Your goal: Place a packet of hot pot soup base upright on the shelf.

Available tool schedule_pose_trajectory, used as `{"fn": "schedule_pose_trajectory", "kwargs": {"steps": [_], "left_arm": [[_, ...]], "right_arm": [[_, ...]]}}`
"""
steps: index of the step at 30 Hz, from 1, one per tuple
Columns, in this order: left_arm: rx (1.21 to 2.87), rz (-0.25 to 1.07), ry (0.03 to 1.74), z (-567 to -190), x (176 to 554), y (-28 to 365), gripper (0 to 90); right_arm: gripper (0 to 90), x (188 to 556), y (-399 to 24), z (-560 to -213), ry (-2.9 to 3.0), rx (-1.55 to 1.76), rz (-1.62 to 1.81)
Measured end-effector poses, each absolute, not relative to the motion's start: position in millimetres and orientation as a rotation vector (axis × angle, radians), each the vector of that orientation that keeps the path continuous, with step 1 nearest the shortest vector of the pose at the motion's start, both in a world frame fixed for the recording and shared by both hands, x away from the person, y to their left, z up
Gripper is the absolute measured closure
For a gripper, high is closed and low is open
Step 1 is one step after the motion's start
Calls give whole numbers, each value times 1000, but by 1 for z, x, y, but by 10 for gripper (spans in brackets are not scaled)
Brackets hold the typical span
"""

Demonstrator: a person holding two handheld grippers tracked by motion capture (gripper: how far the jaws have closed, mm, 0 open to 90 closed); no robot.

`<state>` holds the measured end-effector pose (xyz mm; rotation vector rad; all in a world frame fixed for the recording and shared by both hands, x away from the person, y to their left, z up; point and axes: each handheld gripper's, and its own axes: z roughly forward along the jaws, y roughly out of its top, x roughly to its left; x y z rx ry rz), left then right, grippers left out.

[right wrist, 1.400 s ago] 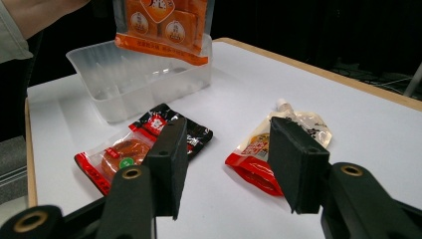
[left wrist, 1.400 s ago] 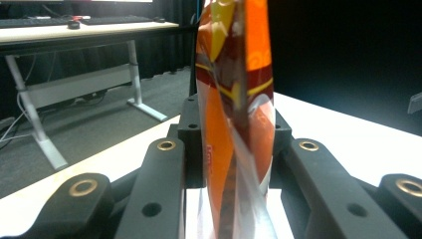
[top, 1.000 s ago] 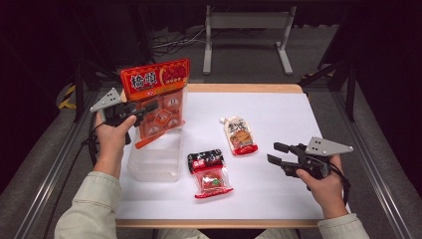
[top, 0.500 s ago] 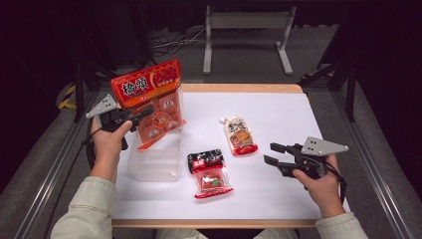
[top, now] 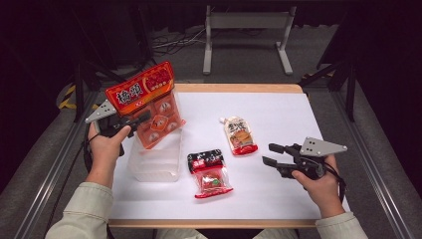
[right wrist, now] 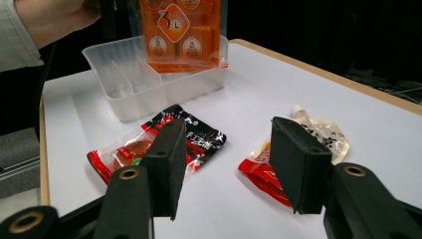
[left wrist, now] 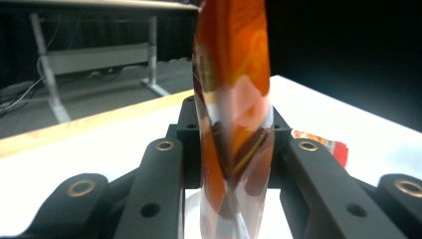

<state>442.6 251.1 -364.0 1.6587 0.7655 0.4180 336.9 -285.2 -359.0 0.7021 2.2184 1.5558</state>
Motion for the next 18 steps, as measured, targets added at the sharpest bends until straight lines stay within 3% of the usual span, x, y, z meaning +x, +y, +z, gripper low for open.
{"fn": "schedule_pose_trajectory", "kwargs": {"steps": [18], "left_arm": [[1783,528,784,-358,436,246,712]], "right_arm": [[489,340,-281,-360,2235,672,1577]]}}
